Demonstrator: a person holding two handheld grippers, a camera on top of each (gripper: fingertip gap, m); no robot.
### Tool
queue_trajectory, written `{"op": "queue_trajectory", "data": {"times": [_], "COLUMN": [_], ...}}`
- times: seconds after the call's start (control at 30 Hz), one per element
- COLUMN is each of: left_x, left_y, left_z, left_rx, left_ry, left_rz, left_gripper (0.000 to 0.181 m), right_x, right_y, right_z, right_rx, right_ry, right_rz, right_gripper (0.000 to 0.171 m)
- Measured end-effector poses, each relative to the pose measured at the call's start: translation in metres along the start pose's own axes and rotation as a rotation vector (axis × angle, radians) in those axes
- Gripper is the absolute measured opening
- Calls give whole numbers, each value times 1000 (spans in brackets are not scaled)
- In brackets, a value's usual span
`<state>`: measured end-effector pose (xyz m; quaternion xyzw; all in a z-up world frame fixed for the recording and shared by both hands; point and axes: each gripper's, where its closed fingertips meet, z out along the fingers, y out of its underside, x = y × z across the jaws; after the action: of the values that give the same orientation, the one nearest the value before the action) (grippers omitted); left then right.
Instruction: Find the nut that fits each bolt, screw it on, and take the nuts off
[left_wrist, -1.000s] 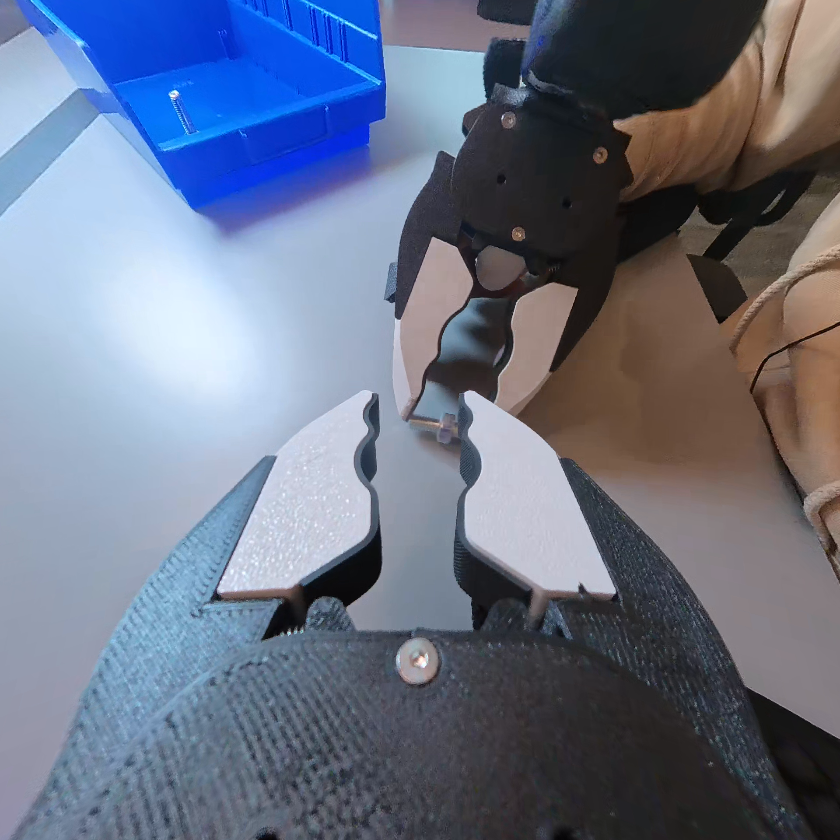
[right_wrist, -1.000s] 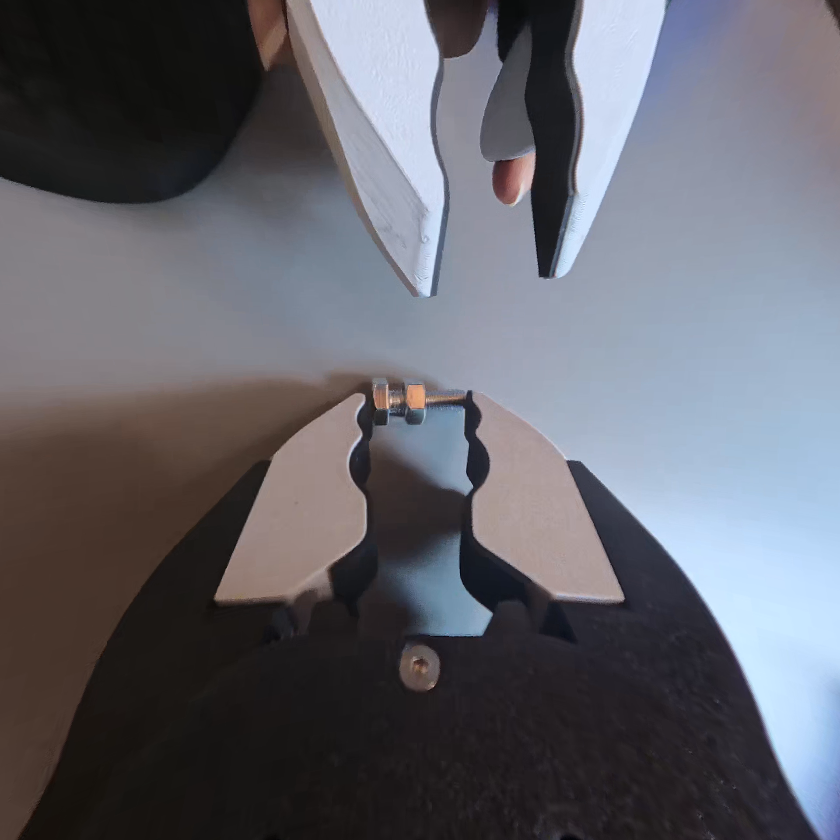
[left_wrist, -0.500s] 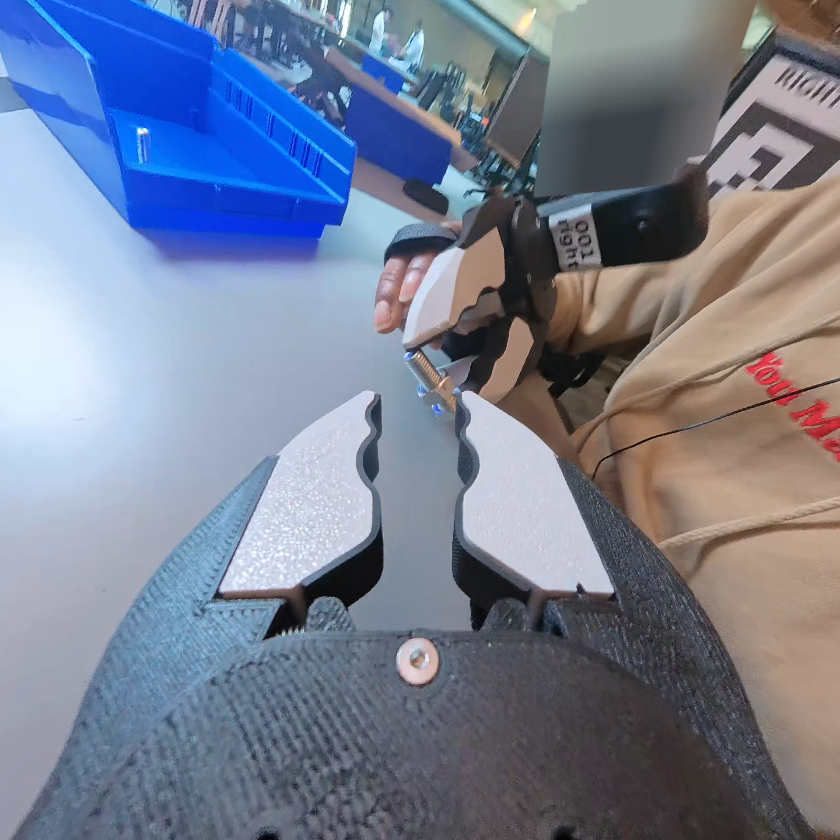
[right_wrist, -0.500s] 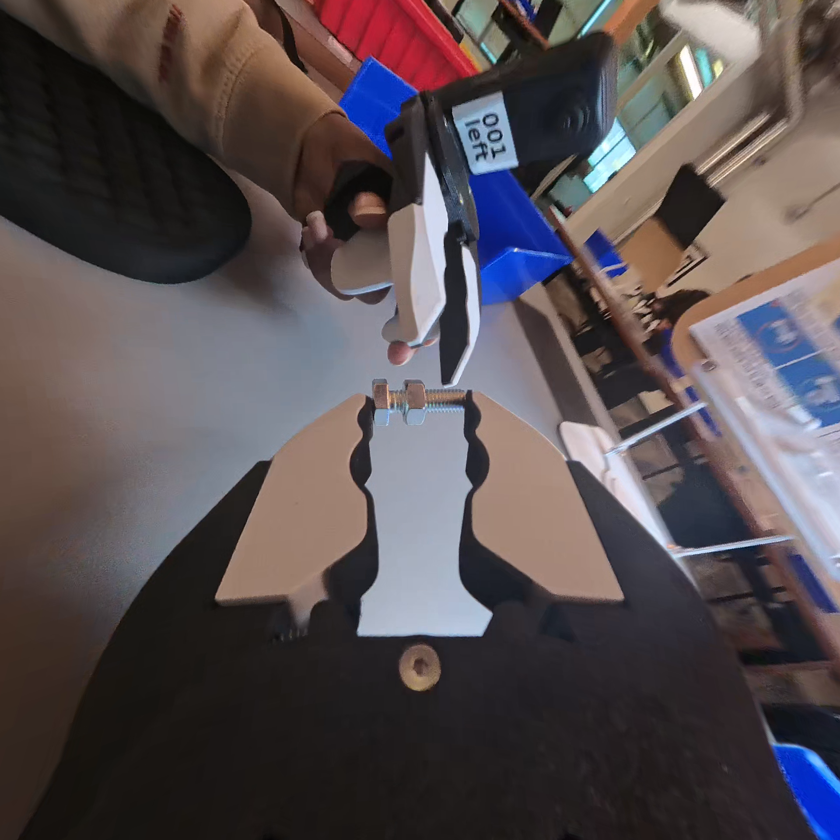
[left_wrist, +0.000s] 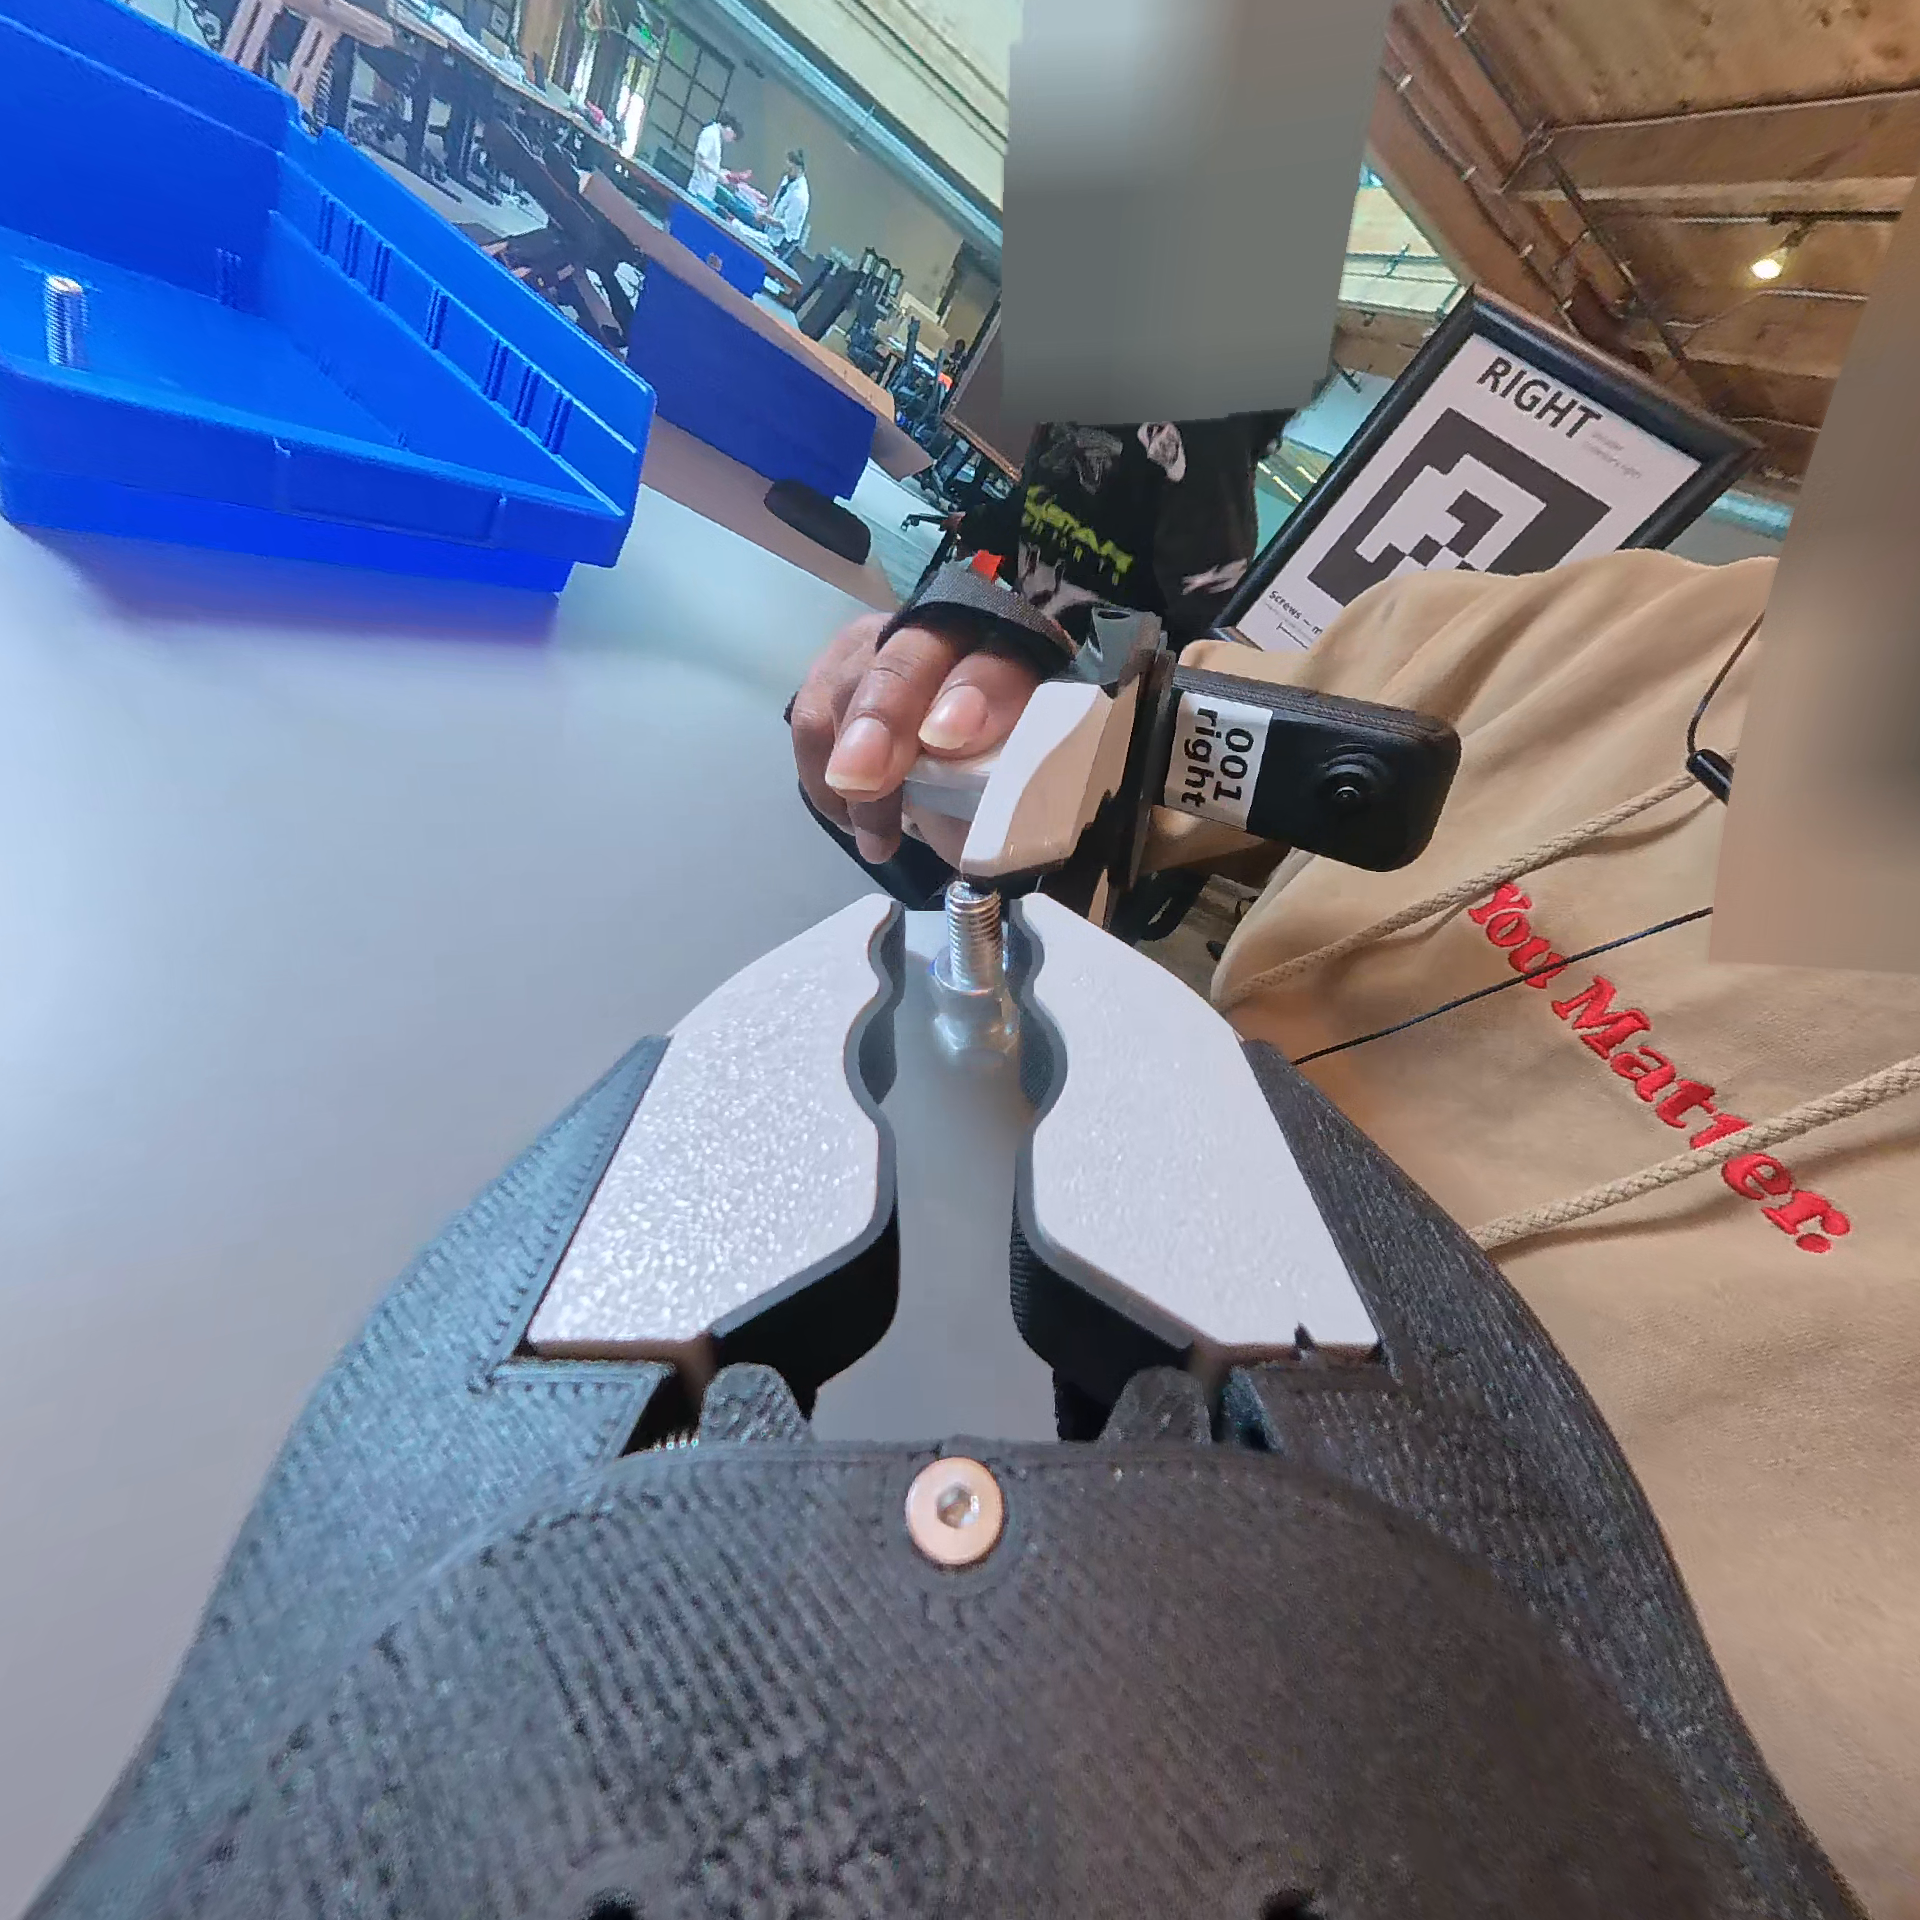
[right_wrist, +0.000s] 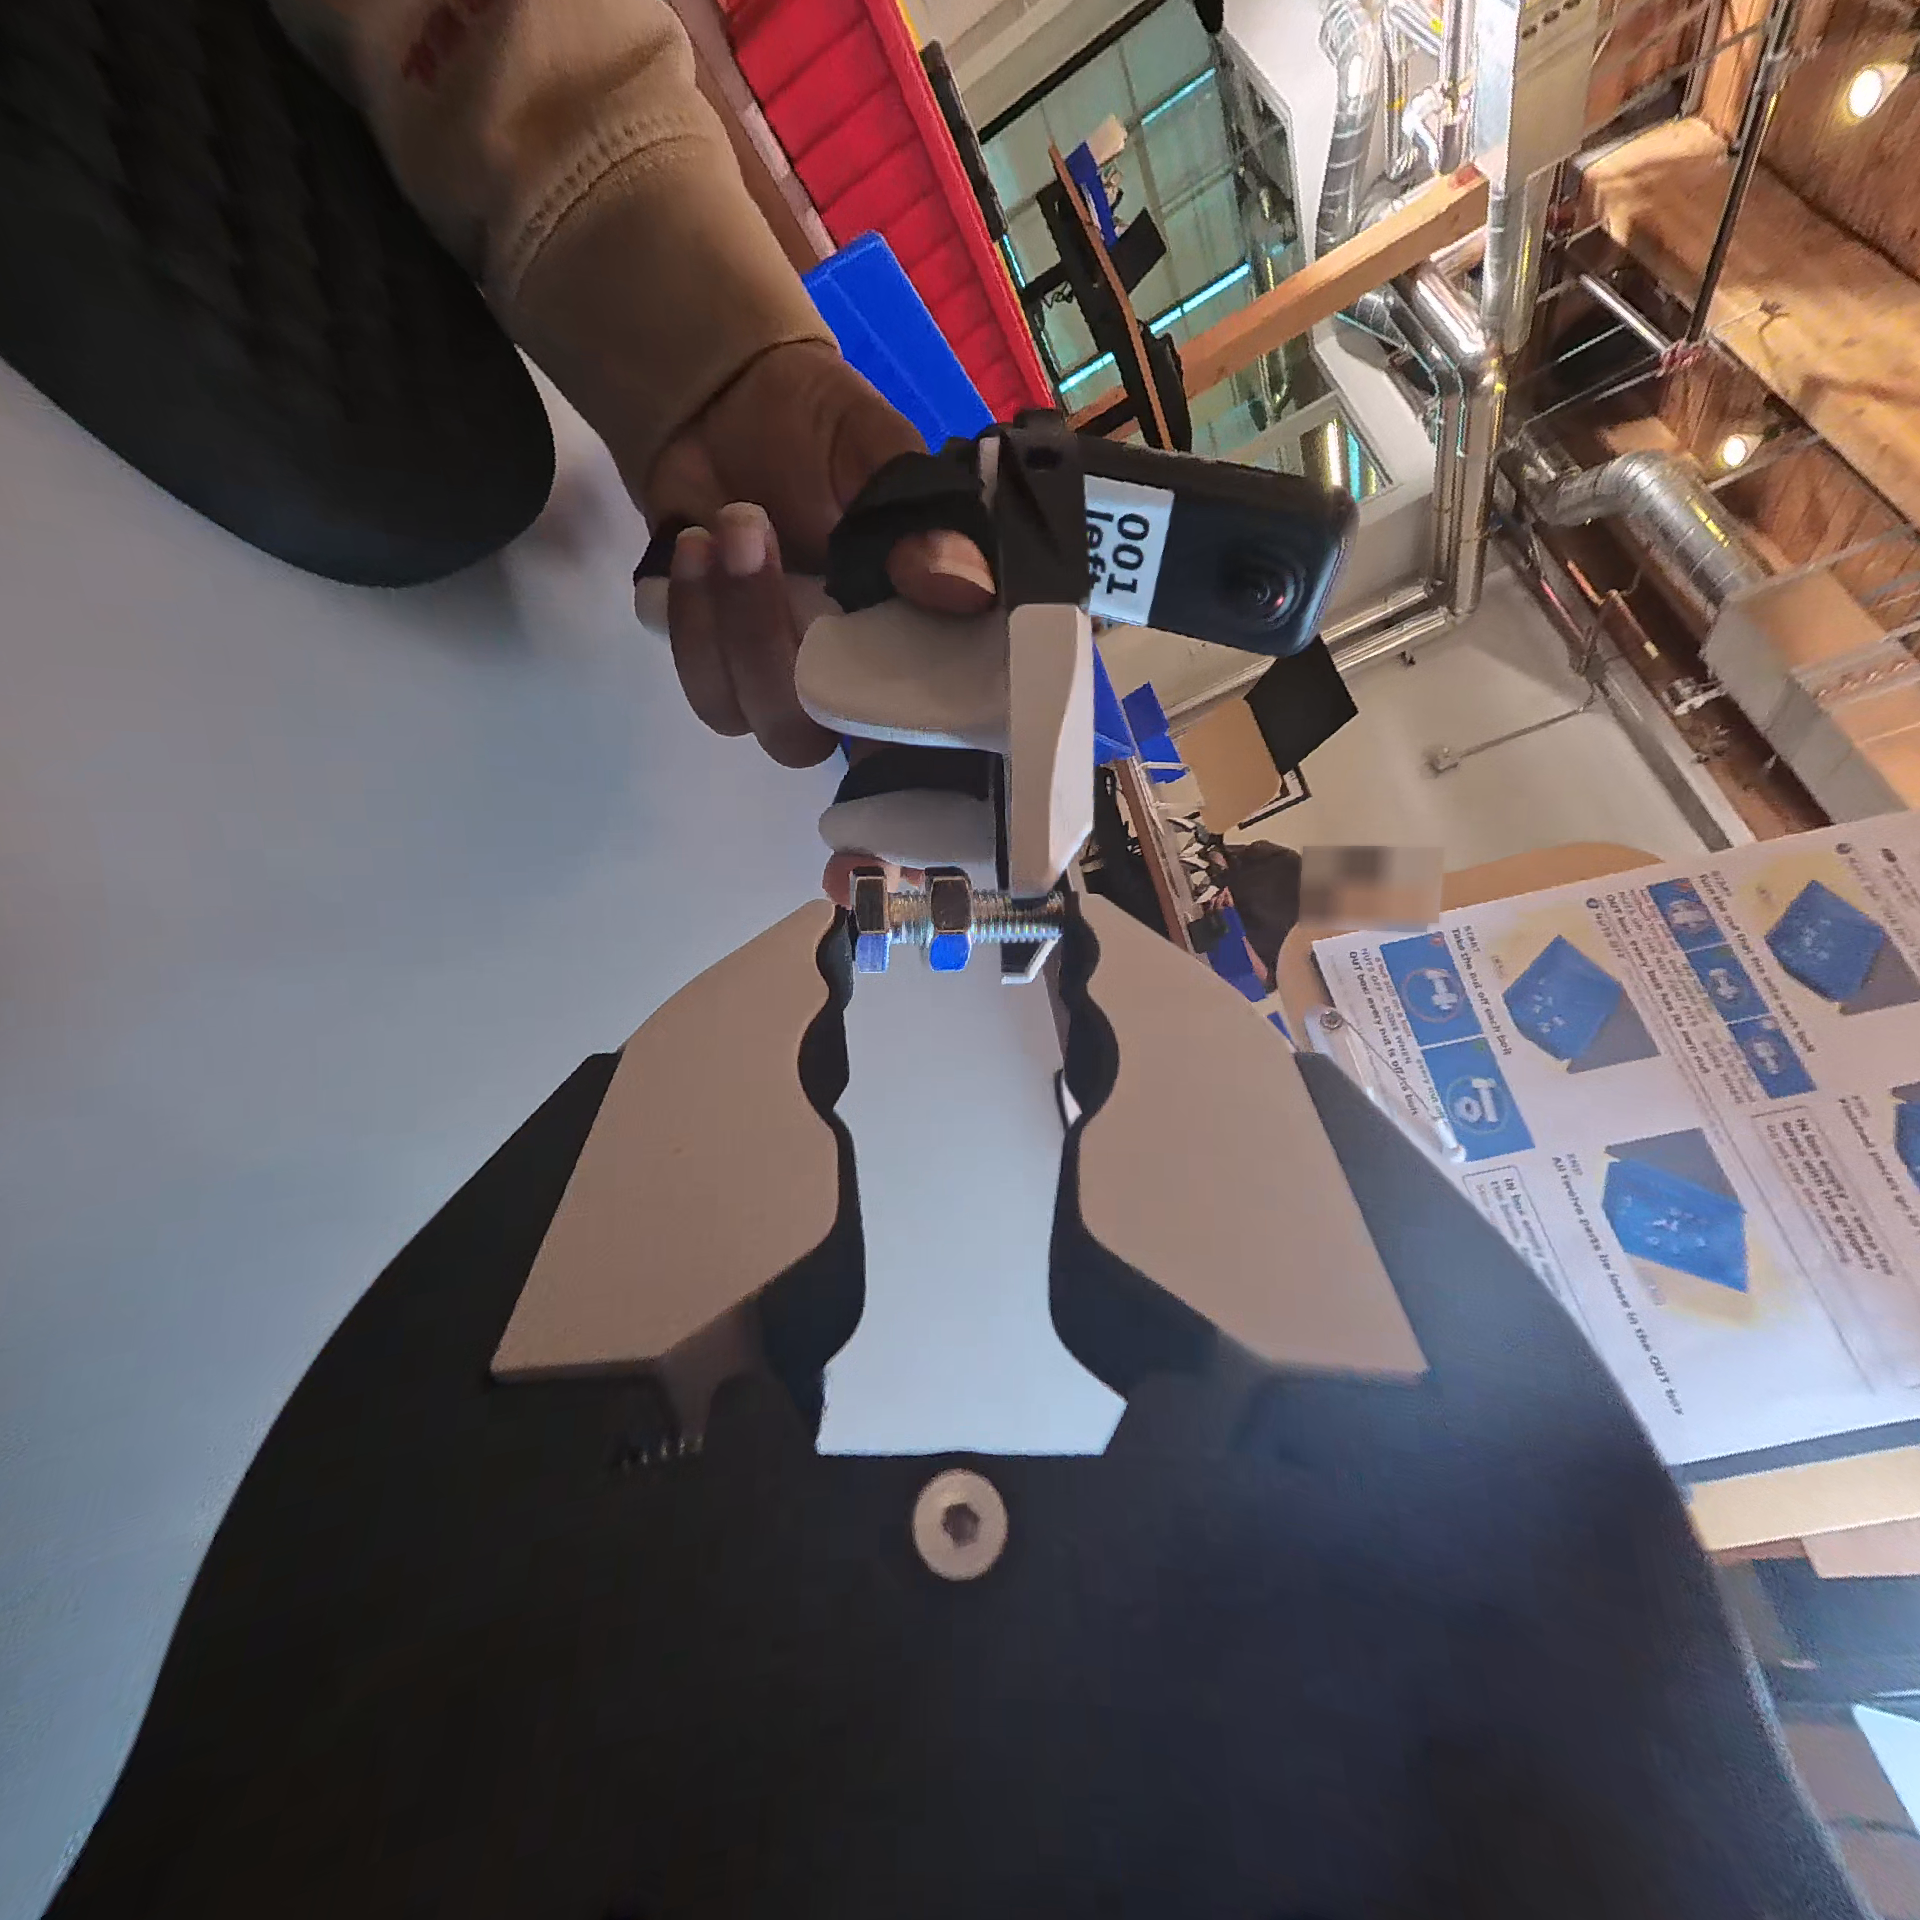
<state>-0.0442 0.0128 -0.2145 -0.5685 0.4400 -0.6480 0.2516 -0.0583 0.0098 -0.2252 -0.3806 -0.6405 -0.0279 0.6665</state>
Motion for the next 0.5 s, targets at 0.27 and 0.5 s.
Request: {"op": "queue_trajectory", "data": {"times": [0.27,0.5], "left_x": [6,10], "left_y": [-7,-39], "left_z": [2,-14], "left_rx": [25,232], "left_ry": [-6,-41], "left_rz": [10,123], "left_gripper": [10,10], "right_x": [11,18], "right_y": [1,-11], "right_z": [-1,2], "right_rx": [14,150], "right_ry": [46,-238], "right_rz": [76,901], "right_gripper": [39,41]}}
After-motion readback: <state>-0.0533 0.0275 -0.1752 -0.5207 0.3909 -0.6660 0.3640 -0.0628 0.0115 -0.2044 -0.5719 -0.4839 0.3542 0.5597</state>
